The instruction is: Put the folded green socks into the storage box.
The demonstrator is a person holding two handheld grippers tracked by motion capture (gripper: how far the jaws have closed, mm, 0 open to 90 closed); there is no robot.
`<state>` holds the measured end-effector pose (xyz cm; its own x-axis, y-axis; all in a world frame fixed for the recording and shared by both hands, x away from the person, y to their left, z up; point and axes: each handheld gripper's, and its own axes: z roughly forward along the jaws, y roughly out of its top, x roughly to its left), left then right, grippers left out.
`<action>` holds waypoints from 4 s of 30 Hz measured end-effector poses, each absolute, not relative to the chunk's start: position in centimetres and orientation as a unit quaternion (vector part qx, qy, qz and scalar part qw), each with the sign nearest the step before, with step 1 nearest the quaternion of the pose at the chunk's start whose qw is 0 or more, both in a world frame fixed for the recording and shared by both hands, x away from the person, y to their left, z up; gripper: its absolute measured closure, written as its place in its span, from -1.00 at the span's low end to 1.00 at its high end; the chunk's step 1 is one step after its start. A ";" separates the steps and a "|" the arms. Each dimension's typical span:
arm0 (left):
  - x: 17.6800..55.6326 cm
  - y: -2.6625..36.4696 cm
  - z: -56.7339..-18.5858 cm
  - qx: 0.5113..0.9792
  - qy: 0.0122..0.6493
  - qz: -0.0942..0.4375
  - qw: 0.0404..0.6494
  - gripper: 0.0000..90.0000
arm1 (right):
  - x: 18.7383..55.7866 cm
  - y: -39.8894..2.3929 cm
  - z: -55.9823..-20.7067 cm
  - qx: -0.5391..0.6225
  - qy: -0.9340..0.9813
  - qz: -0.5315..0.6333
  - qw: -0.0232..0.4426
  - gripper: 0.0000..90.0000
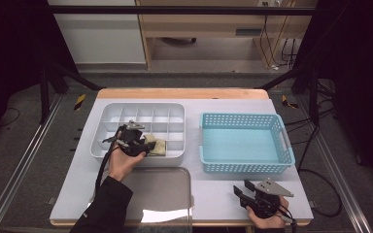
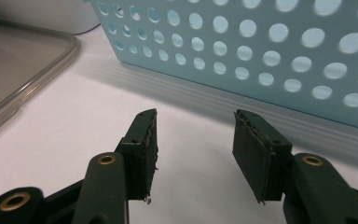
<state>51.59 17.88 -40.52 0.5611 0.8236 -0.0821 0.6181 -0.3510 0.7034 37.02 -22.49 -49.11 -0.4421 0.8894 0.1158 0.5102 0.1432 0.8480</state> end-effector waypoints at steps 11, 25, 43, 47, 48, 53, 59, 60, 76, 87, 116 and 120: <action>51.7 16.7 -41.4 0.823 0.440 0.134 0.332 0.49 | 37.0 -22.4 -49.1 0.481 0.727 0.441 0.213 0.11; 51.3 16.8 -41.8 0.816 0.439 0.114 0.358 0.21 | 37.0 -22.3 -49.2 0.479 0.729 0.440 0.211 0.11; 50.8 16.6 -42.0 0.807 0.454 0.128 0.357 0.61 | 37.0 -22.2 -49.2 0.474 0.732 0.440 0.212 0.22; 50.8 16.3 -42.0 0.810 0.451 0.136 0.348 0.60 | 37.0 -22.2 -49.2 0.473 0.735 0.438 0.211 0.25; 50.7 16.3 -42.0 0.811 0.451 0.136 0.348 0.58 | 36.9 -22.1 -49.2 0.472 0.735 0.438 0.212 0.25; 50.4 17.0 -41.8 0.800 0.451 0.134 0.372 0.38 | 36.9 -22.2 -49.1 0.473 0.734 0.439 0.211 0.23; 49.6 17.3 -41.1 0.795 0.446 0.146 0.385 0.58 | 36.9 -22.1 -49.2 0.473 0.735 0.437 0.212 0.24; 49.6 17.2 -41.2 0.797 0.448 0.145 0.379 0.68 | 36.9 -22.1 -49.2 0.473 0.735 0.437 0.213 0.25; 50.2 16.5 -42.1 0.805 0.445 0.142 0.366 0.72 | 36.9 -22.0 -49.0 0.464 0.738 0.443 0.208 0.37; 47.5 19.5 -39.8 0.777 0.435 0.146 0.431 0.38 | 36.9 -21.9 -49.0 0.465 0.736 0.449 0.201 0.30; 38.7 29.6 -42.0 0.727 0.459 0.203 0.468 -0.09 | 37.0 -19.4 -47.9 0.433 0.744 0.480 0.169 0.18; 38.1 30.5 -42.7 0.720 0.467 0.203 0.471 -0.12 | 37.1 -18.7 -47.9 0.427 0.749 0.479 0.162 0.18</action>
<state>38.14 30.52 -42.71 0.4814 0.8642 -0.1465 0.4812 -0.1209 0.8682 37.10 -18.67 -47.86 -0.5825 0.7954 0.1674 0.4855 0.1754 0.8564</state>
